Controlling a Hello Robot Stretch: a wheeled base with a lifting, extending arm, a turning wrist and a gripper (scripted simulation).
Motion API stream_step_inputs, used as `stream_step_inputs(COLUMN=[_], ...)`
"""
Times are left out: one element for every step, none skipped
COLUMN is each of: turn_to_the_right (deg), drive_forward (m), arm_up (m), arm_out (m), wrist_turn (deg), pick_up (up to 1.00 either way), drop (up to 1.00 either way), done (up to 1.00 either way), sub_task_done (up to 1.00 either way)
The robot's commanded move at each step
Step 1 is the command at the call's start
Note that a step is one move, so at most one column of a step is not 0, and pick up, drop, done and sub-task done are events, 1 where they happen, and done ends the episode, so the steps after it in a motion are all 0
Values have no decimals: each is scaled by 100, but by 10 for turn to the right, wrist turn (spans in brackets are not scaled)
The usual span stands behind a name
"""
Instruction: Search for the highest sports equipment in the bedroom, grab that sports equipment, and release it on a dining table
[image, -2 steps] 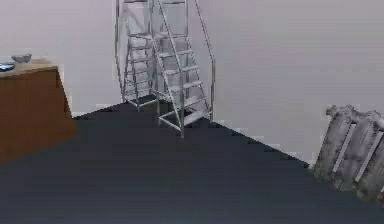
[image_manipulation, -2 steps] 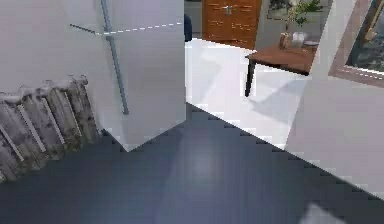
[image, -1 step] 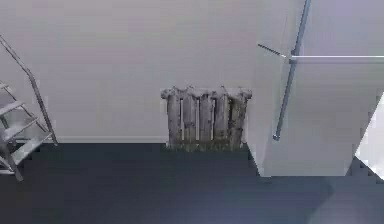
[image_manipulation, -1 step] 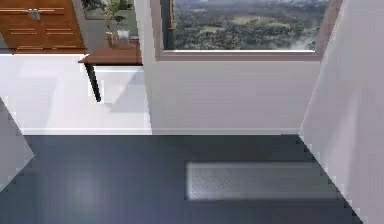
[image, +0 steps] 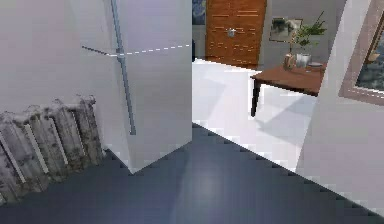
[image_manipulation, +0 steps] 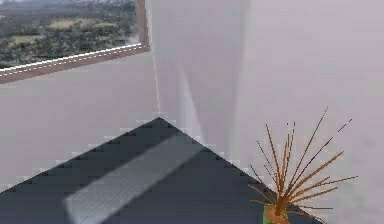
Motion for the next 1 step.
stream_step_inputs(turn_to_the_right=[60], drive_forward=[0], arm_up=[0], arm_out=[0], wrist_turn=[0], pick_up=[0], drop=[0], done=[0], sub_task_done=[0])
